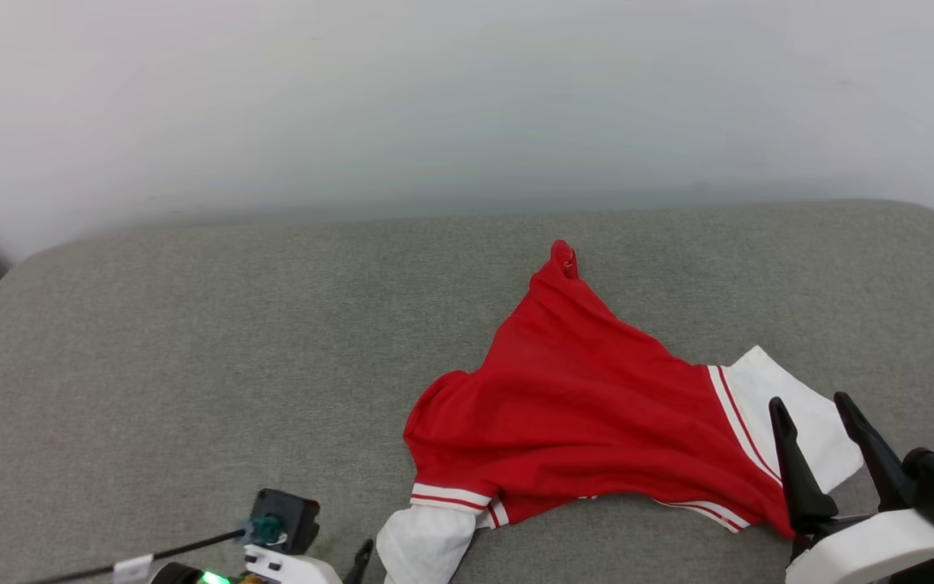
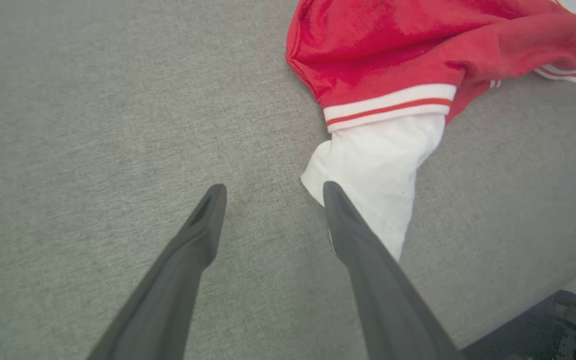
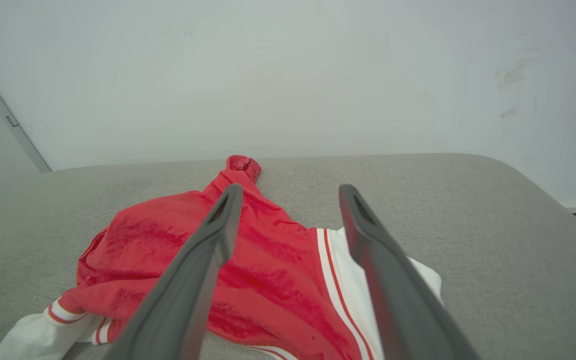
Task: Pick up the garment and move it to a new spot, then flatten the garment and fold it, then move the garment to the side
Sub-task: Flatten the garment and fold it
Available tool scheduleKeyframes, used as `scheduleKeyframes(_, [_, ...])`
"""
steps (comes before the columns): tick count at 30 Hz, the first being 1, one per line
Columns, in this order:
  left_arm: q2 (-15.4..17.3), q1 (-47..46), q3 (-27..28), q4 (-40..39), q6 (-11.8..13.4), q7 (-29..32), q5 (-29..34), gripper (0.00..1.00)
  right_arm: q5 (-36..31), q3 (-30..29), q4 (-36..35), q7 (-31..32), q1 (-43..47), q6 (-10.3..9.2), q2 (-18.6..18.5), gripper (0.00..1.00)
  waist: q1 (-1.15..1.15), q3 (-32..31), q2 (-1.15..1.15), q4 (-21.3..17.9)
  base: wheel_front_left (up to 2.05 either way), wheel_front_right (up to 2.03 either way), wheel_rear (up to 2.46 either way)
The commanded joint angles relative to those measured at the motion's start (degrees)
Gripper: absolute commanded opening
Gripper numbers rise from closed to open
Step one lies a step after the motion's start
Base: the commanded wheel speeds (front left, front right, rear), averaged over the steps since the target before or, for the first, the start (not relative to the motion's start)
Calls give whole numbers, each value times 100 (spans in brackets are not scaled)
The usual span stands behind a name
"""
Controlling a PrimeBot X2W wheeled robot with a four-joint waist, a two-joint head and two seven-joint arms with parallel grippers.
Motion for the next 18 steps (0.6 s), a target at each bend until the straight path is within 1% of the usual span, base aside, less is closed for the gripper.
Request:
scheduleKeyframes(1, [68, -100, -117, -50, -112, 339, -64, 100, -44, 12, -44, 26, 59, -4, 19, 100, 0, 28, 0, -58, 0, 0, 0])
scheduleKeyframes(4, [159, -198, -400, -82, -333, 1080, -155, 100, -71, 44, -104, 61, 29, -4, 4, 100, 0, 92, 0, -155, 0, 0, 0])
scheduleKeyframes(6, [169, -307, -571, -74, -455, 1409, -181, 100, -66, 54, -144, 81, -10, -4, -17, 100, 0, 154, 0, -218, 0, 0, 0])
scheduleKeyframes(7, [169, -307, -571, -74, -455, 1409, -181, 100, -66, 54, -144, 81, -10, -4, -17, 100, 0, 154, 0, -218, 0, 0, 0])
scheduleKeyframes(8, [125, -497, -761, 44, -563, 1685, -98, 100, -51, 71, -211, 90, -106, -4, -31, 100, 0, 334, 0, -308, 0, 0, 0])
scheduleKeyframes(13, [-16, -888, -1051, 373, -774, 1970, 23, 100, 8, 55, -233, 65, -243, -4, -23, 100, 0, 605, 0, -415, 0, 0, 0])
scheduleKeyframes(17, [-169, -921, -1307, 765, -925, 2320, -78, 100, 28, 43, -174, 31, -336, -4, -12, 100, 0, 712, 0, -507, 0, 0, 0])
scheduleKeyframes(18, [-219, -876, -1341, 850, -940, 2386, -131, 82, 37, 40, -161, 23, -345, -4, -12, 100, 0, 727, 0, -527, 0, 0, 0])
